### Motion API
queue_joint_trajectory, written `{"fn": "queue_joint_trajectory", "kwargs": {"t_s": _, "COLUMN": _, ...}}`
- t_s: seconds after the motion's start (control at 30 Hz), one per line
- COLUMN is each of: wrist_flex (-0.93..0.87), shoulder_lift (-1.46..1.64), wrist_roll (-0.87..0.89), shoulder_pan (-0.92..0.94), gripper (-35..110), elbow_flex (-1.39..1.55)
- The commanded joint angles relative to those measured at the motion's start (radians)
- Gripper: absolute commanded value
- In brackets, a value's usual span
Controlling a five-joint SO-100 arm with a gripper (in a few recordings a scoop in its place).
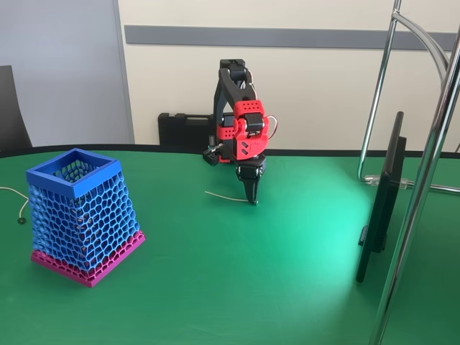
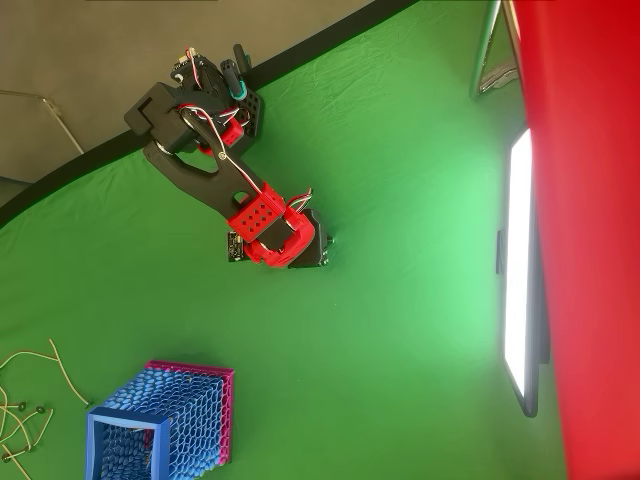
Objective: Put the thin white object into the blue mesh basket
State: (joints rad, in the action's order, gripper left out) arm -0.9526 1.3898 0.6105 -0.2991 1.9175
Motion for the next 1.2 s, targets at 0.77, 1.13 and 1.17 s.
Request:
{"fn": "queue_joint_trajectory", "kwargs": {"t_s": 0.77, "wrist_flex": 0.058, "shoulder_lift": 0.210, "wrist_roll": -0.423, "shoulder_pan": 0.199, "gripper": 4, "elbow_flex": -0.437}}
{"fn": "queue_joint_trajectory", "kwargs": {"t_s": 1.13, "wrist_flex": 0.344, "shoulder_lift": 0.299, "wrist_roll": -0.532, "shoulder_pan": 0.353, "gripper": 5, "elbow_flex": -0.465}}
{"fn": "queue_joint_trajectory", "kwargs": {"t_s": 1.17, "wrist_flex": 0.370, "shoulder_lift": 0.301, "wrist_roll": -0.537, "shoulder_pan": 0.367, "gripper": 4, "elbow_flex": -0.468}}
